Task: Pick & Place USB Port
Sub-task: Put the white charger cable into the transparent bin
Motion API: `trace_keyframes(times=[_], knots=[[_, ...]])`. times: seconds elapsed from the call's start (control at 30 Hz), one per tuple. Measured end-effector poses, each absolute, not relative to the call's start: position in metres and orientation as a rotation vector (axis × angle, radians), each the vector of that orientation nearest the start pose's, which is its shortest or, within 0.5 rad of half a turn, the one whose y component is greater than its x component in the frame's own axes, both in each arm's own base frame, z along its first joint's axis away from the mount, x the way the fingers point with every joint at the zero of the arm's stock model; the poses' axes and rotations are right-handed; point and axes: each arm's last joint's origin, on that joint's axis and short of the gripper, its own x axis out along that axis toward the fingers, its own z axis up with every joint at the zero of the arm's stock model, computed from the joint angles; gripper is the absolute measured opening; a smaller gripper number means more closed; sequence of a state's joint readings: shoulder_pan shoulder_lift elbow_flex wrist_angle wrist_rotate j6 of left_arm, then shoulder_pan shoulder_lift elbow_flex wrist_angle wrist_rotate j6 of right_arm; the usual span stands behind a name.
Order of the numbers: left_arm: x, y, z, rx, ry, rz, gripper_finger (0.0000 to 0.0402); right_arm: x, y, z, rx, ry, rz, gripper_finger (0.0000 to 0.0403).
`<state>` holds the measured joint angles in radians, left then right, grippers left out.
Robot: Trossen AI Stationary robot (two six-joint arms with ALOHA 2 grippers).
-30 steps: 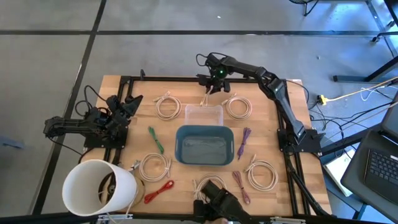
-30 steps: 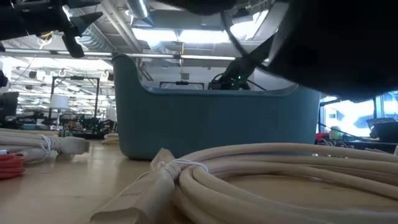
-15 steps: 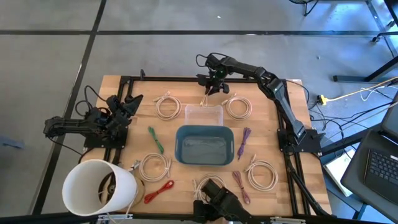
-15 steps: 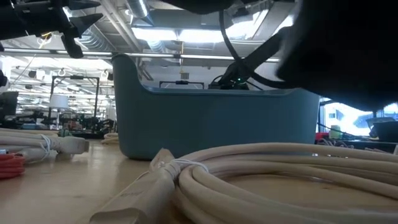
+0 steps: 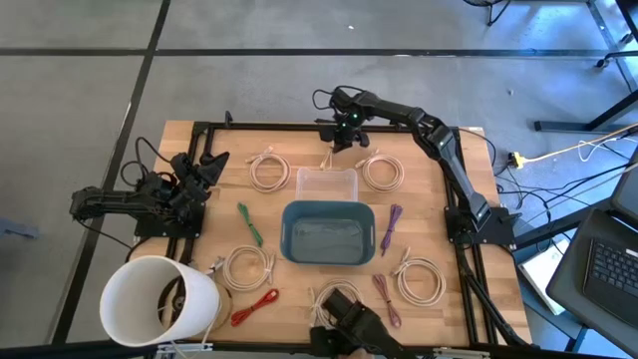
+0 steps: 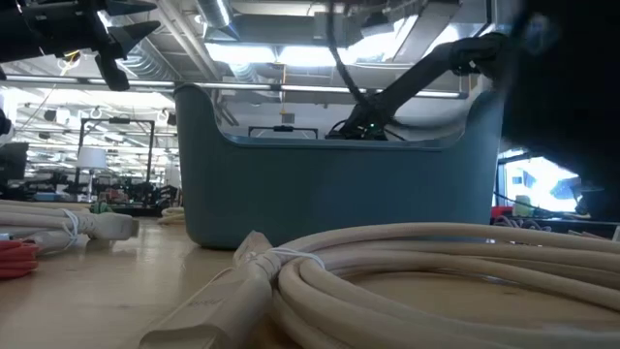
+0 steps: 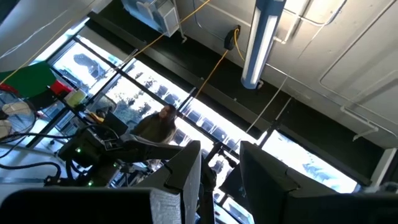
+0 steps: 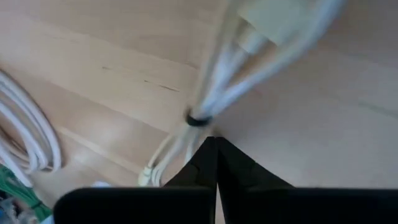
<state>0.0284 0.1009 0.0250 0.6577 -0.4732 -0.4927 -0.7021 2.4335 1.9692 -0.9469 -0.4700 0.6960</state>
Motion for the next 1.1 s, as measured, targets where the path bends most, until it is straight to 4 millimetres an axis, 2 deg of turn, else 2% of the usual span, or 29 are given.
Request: trace_keyframes(times=[0.1,0.23,0.33,0.43,0.53,0.83,0.97,1.1], knots=[[0.084,0.016,0.223,-0.598,-0.685,0.338,0.0104,0.381,-0.305,0.139,1.310,1.077,-0.584,0.0002],[0.084,0.016,0.223,-0.599,-0.684,0.342,0.0104,0.391,-0.311,0.175,1.186,1.009,-0.502,0.0001],[0.084,0.016,0.222,-0.602,-0.685,0.359,0.0104,0.403,-0.310,0.201,1.120,0.936,-0.520,0.0001],[0.084,0.017,0.222,-0.609,-0.691,0.387,0.0104,0.411,-0.309,0.215,1.079,0.894,-0.525,0.0001],[0.083,0.017,0.222,-0.611,-0.693,0.396,0.0104,0.415,-0.302,0.209,1.084,0.952,-0.539,0.0000],[0.083,0.017,0.222,-0.634,-0.700,0.402,0.0104,0.430,-0.277,0.158,1.146,1.172,-0.527,0.0000],[0.083,0.017,0.222,-0.651,-0.705,0.395,0.0104,0.426,-0.275,0.156,1.132,1.236,-0.568,0.0000],[0.083,0.017,0.222,-0.652,-0.705,0.397,0.0104,0.410,-0.275,0.156,1.083,1.379,-0.620,0.0000]])
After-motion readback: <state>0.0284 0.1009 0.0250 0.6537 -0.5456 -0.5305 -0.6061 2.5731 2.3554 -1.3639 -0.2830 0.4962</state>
